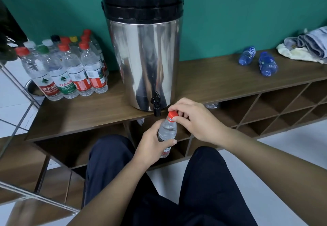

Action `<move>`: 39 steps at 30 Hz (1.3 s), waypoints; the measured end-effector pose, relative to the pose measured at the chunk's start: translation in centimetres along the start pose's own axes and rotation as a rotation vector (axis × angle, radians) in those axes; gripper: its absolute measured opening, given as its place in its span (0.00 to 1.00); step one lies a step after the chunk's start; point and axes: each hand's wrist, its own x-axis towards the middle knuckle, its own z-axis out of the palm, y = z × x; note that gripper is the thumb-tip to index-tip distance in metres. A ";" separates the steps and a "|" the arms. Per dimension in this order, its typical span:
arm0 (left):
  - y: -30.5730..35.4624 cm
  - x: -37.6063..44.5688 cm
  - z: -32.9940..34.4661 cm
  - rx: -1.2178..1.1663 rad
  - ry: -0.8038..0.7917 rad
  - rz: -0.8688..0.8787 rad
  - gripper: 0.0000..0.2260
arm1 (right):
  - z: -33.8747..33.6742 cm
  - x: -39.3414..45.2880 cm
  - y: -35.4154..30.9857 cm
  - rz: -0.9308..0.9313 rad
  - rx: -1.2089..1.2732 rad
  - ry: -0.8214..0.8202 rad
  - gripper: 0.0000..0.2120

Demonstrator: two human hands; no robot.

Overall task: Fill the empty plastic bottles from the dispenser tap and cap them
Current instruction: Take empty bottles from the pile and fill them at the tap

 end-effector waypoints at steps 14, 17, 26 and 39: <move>4.1 -2.0 -5.6 -0.072 -0.082 0.065 0.32 | -6.2 3.9 -7.0 -0.253 -0.269 -0.265 0.11; 4.8 -2.4 -7.0 -0.052 -0.057 0.087 0.31 | -5.6 5.0 -8.8 -0.256 -0.394 -0.183 0.17; 6.2 -3.5 -13.1 -0.056 0.110 0.147 0.30 | -6.8 9.4 -15.0 -0.417 -0.298 -0.290 0.25; 4.4 -2.8 -19.5 0.064 0.211 0.159 0.33 | -2.7 15.4 -17.6 -0.455 -0.271 -0.273 0.14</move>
